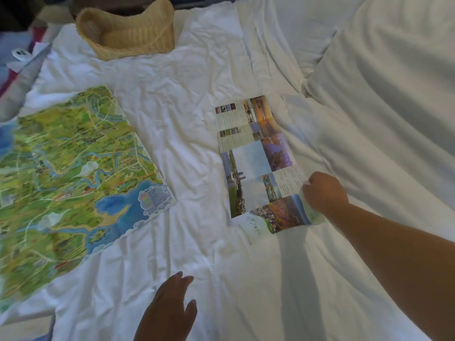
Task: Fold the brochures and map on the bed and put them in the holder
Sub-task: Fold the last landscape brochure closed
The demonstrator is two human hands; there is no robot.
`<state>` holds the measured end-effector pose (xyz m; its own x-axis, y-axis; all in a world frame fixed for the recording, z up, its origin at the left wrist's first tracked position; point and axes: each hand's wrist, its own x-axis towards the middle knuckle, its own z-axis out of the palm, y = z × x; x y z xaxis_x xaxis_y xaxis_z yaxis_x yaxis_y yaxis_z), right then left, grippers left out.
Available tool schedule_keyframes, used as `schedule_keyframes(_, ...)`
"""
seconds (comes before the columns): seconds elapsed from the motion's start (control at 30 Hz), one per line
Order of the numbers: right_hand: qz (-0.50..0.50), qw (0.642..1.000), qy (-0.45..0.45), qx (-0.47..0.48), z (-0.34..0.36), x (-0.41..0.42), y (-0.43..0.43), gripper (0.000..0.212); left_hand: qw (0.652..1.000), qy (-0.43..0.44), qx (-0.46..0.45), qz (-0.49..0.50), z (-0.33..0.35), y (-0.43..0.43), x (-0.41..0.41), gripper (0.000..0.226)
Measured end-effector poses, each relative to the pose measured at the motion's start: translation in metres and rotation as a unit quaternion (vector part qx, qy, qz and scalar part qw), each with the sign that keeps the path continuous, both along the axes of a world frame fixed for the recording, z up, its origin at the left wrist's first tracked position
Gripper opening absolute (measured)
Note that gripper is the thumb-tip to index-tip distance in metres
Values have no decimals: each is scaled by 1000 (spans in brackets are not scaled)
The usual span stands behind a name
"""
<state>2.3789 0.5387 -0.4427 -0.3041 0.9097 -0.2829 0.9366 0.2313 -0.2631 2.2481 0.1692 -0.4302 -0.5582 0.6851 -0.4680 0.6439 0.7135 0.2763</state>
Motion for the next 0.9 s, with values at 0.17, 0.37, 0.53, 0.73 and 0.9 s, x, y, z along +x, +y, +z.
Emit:
schedule_keyframes(0.17, 57, 997, -42, -4, 37, 37, -19, 27, 999, -28, 27, 7, 25, -16, 2, 54)
schedule_keyframes(0.37, 126, 984, -121, -20, 84, 70, -53, 26, 999, -32, 31, -27, 46, -35, -1, 52)
schedule_keyframes(0.53, 182, 972, -150, -22, 110, 81, -99, 11, 998, -37, 41, -40, 52, -61, -5, 51)
schedule_keyframes(0.73, 253, 943, -215, -40, 135, 69, -153, 4, 998, -34, 39, -43, 60, -98, -9, 52)
schedule_keyframes(0.9, 306, 924, -227, -30, 149, 59, -179, 4, 998, -37, 32, -42, 62, -118, -11, 52)
